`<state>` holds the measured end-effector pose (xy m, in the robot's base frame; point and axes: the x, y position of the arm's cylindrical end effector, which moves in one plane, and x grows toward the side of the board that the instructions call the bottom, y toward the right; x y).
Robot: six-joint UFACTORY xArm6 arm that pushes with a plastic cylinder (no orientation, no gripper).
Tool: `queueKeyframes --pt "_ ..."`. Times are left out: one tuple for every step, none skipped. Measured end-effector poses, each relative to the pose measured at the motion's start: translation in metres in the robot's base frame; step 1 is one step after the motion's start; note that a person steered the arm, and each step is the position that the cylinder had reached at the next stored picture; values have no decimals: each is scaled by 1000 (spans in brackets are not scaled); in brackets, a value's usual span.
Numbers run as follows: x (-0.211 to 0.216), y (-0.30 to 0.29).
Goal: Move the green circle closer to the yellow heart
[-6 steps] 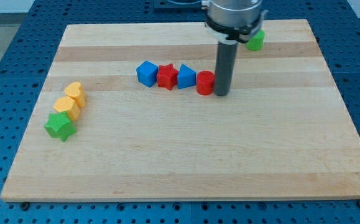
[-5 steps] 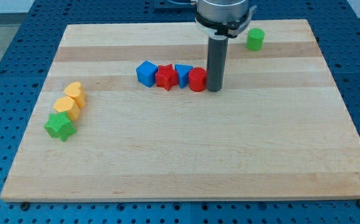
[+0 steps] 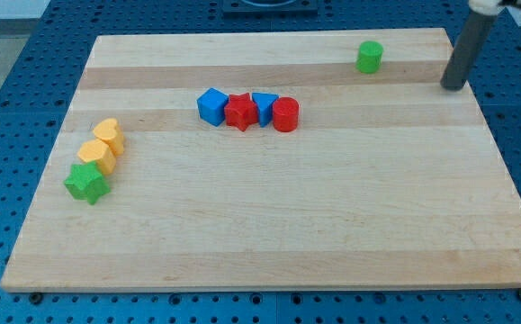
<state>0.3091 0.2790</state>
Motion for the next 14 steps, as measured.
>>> queueKeyframes --pt "-45 1" --pt "-60 -52" --pt "-53 -130" --pt "-49 -138" --pt "-47 -87" --pt "-29 -93" --pt "-25 -156" --pt "-25 -240" --pt "-25 -309" --pt "-25 -361" --pt "-14 -340" --pt "-14 -283" --pt "-47 -274" --pt "-52 -331"
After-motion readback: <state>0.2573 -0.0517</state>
